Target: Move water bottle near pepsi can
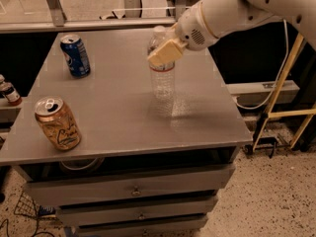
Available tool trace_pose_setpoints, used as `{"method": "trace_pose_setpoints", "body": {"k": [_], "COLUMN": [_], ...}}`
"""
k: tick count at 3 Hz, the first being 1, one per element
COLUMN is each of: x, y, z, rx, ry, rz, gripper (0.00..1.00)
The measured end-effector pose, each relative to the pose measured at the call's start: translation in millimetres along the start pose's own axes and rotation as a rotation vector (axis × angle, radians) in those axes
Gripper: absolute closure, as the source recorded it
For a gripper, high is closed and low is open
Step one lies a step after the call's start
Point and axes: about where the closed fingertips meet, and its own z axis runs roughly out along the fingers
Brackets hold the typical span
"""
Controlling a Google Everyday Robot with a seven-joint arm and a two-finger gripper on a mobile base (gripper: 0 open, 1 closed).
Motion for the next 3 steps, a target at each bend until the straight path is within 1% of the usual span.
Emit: {"method": "trace_pose_setpoints", "body": {"k": [1, 2, 3], "x": [-33, -68, -100], "y": [-3, 2, 6], "z": [24, 50, 105], "rx": [-0.036, -0.068, -0.109], "ry": [-0.072, -0.06, -0.016], "rz": [-0.027, -0.081, -0.116], "gripper": [1.0, 1.0, 1.0]}}
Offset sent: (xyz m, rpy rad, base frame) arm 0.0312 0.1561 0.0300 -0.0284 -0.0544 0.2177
